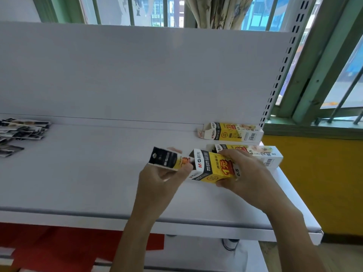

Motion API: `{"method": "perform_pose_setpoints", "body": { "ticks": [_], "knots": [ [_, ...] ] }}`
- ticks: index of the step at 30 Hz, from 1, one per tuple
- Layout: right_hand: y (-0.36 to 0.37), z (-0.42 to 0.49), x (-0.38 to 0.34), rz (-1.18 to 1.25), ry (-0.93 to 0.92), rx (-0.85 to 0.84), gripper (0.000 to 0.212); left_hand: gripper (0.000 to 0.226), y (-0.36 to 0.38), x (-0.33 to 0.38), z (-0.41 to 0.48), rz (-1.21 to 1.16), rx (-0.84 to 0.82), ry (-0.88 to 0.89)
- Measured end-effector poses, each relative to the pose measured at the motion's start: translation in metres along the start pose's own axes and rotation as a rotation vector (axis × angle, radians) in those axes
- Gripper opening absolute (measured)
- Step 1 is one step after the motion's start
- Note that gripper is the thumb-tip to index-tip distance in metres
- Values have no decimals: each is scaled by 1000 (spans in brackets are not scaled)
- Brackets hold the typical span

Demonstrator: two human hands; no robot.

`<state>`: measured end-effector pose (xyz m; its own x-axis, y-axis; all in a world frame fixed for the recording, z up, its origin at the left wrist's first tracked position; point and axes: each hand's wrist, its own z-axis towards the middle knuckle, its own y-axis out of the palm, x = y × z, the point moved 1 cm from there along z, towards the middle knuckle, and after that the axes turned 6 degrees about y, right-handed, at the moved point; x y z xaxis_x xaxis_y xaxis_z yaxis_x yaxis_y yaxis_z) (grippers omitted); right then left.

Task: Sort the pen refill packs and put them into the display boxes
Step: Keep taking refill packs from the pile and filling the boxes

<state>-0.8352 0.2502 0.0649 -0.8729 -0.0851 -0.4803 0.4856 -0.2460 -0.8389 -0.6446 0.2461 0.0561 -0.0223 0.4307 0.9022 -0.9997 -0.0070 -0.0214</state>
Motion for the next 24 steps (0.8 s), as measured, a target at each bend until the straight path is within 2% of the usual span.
{"method": "perform_pose_setpoints", "body": {
  "ticks": [1, 4, 6, 8, 9, 11, 15, 18, 20, 24],
  "knots": [
    [0, 0, 2, -5, 15, 6, 62, 6, -2, 3, 1, 20, 10, -27],
    [-1, -1, 4, -8, 32, 10, 62, 28, -7, 3, 5, 11, 78, -98],
    [-2, -1, 3, -2, 25, 18, 63, 31, -8, 0, 7, 181, 43, -103],
    [-3, -1, 2, 0, 12, 21, 63, 18, -7, -6, 9, 411, -33, -30],
    [-2, -1, 1, -1, 9, 15, 62, 28, -7, -12, 8, 514, -49, 10],
    [-1, 0, 0, 4, 13, 3, 62, 40, -7, -19, 6, 566, -6, 73],
    [1, 0, 0, 9, 37, -16, 62, 26, -10, -18, 7, 663, 127, 292],
    [1, -1, 1, -15, 35, -25, 62, 33, -10, -24, 12, 731, 3, 396],
    [2, -1, 1, -6, 33, -41, 62, 42, -7, -27, 12, 699, -102, 388],
    [-1, -2, 8, 11, 81, -54, 63, 53, -6, -29, 14, 535, -202, 332]
  ]
}}
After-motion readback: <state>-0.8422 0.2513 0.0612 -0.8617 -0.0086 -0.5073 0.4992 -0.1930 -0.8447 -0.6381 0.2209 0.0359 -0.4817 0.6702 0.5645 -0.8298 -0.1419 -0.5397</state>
